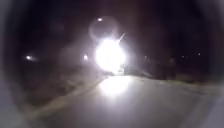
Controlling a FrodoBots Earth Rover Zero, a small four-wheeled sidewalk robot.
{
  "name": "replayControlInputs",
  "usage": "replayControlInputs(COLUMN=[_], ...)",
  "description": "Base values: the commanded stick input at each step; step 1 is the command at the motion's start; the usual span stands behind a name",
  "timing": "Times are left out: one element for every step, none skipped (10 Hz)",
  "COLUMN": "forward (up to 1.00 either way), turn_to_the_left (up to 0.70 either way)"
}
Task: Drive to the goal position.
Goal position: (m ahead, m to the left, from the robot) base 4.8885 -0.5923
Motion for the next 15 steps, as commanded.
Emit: replayControlInputs(forward=[1.0,1.0,1.0,1.0,1.0,1.0,1.0,1.0,1.0,1.0,1.0,1.0,1.0,1.0,1.0], turn_to_the_left=[0.0,0.0,0.0,0.0,0.09,0.11,0.09,0.07,0.06,0.05,0.05,0.05,0.05,0.05,0.05])
